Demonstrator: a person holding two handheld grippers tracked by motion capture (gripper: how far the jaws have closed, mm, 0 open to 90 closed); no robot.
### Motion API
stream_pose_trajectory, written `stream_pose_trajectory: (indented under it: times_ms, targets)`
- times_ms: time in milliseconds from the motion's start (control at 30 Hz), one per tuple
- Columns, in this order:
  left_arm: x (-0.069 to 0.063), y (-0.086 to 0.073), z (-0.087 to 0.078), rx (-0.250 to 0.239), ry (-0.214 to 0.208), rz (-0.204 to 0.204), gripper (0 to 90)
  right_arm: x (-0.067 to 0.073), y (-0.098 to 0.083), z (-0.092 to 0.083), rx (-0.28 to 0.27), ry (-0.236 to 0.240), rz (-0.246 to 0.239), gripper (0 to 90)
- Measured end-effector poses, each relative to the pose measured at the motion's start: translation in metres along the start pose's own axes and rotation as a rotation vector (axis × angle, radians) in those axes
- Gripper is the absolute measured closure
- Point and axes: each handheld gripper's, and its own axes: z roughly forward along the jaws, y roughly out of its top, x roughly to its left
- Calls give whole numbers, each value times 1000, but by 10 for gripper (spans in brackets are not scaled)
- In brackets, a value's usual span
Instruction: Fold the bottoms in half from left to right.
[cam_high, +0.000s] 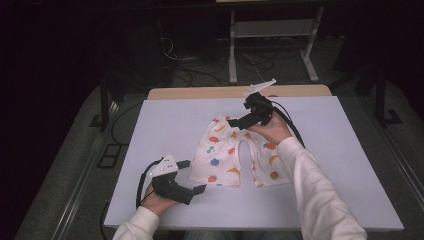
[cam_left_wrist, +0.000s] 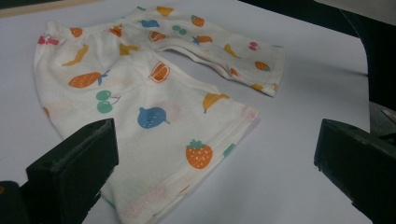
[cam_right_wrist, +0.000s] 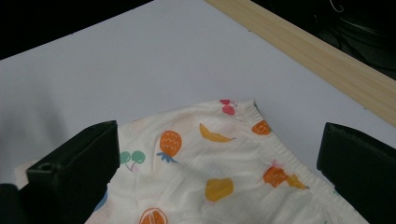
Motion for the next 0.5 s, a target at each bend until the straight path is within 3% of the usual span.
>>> stream_pose_trajectory:
  times_ms: [500]
  targets:
    - [0, 0, 1, 0, -3, -3, 0, -7, 18, 27, 1, -18, -12, 0]
